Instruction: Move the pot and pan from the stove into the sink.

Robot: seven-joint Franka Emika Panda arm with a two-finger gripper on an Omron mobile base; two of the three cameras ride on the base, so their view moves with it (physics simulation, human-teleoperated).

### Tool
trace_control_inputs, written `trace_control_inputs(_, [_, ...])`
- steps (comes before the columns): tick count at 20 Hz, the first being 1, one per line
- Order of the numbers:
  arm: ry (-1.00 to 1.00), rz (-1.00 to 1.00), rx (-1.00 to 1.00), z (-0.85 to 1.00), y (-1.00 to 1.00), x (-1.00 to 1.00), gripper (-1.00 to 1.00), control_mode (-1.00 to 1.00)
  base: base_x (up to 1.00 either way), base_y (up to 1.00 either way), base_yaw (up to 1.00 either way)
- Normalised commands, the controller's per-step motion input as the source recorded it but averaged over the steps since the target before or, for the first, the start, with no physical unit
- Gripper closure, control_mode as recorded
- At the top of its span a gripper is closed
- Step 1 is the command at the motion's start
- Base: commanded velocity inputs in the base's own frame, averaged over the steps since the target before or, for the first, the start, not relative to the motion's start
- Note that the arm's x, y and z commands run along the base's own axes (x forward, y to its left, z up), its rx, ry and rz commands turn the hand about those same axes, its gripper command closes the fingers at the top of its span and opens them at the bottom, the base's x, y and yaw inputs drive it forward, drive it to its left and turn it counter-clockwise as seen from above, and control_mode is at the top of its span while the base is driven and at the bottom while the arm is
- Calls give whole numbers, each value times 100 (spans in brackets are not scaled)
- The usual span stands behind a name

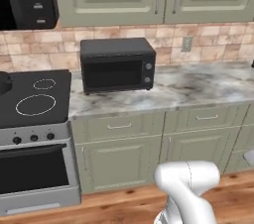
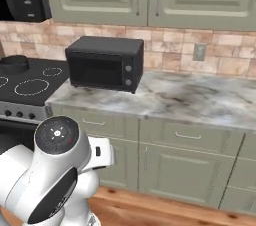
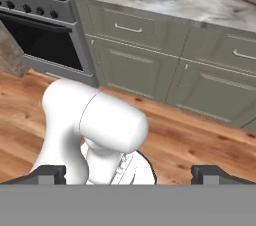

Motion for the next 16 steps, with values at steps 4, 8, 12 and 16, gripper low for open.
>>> trace_control_inputs(4, [0, 0, 0, 0, 0, 0, -100, 100, 8, 80, 6])
trace_control_inputs(8, [0, 0, 0, 0, 0, 0, -100, 100, 11, 82, 5])
trace_control_inputs(12, [0, 0, 0, 0, 0, 0, -100, 100, 11, 81, 5])
trace_control_inputs(16, [0, 0, 0, 0, 0, 0, -100, 100, 16, 80, 5])
